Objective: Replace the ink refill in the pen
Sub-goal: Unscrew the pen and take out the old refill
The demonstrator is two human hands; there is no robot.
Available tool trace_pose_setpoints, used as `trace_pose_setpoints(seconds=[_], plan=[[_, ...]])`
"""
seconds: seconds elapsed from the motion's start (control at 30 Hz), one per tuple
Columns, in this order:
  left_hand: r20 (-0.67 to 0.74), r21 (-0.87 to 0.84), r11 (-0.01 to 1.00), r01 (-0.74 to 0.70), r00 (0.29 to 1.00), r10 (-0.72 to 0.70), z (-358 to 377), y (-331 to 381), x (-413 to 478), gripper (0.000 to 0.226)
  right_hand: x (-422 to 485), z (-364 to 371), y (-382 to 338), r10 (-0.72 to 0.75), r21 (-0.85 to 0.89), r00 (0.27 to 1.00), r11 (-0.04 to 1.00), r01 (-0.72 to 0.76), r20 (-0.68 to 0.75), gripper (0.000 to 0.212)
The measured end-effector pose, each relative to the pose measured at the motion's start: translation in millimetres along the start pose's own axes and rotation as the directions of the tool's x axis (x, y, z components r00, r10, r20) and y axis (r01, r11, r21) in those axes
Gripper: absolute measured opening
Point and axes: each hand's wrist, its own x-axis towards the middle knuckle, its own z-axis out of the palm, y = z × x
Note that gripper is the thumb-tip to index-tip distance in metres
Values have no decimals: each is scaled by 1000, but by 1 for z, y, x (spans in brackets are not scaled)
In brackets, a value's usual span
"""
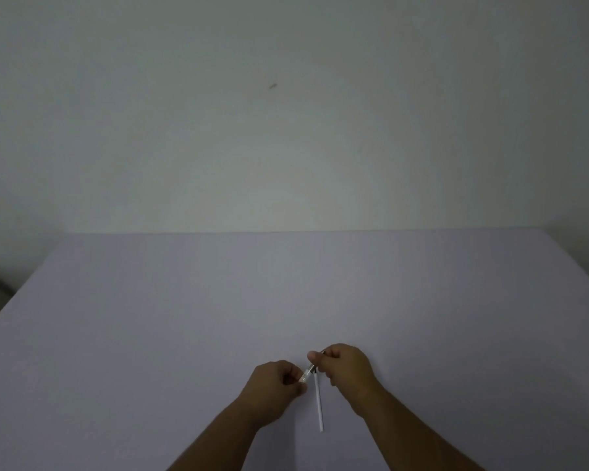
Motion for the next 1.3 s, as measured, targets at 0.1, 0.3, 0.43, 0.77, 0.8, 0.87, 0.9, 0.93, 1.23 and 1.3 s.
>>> trace_pose_setpoints(seconds=[0.1, 0.3, 0.43, 0.77, 0.8, 0.87, 0.9, 0.93, 1.23, 1.3], plan=[[11, 19, 999, -29, 1000, 29, -4, 2, -1, 12, -2, -5, -4, -19, 104, 999, 994, 16, 28, 17], [9, 46, 995, -84, 996, 84, -12, 6, -4, 25, -2, -15, -11, 6, 281, 990, 959, -47, 142, 11], [4, 116, 986, -117, 993, 118, -13, 7, -5, 21, -2, -20, -13, 43, 131, 991, 990, -60, 131, 19], [-54, 167, 971, -172, 982, 183, -20, 12, -7, 19, -4, -27, -23, 17, 146, 977, 988, -49, 213, 13], [-56, 177, 968, -180, 980, 192, -20, 12, -7, 19, -3, -28, -21, -2, 141, 974, 990, -31, 225, 12], [-64, 189, 963, -192, 976, 207, -21, 13, -8, 19, -1, -31, -21, -32, 134, 966, 991, -2, 255, 13], [-71, 185, 963, -196, 975, 212, -21, 13, -8, 19, -2, -32, -22, -31, 133, 961, 991, -6, 273, 11], [-77, 177, 964, -198, 974, 214, -22, 13, -8, 19, -2, -32, -23, -20, 133, 958, 991, -19, 287, 7], [-114, 167, 958, -232, 961, 252, -27, 20, -10, 18, -5, -36, -32, -65, 108, 956, 993, 35, 288, 10], [-119, 167, 957, -236, 959, 257, -27, 21, -10, 18, -7, -37, -36, -40, 117, 959, 993, 7, 281, 8]])
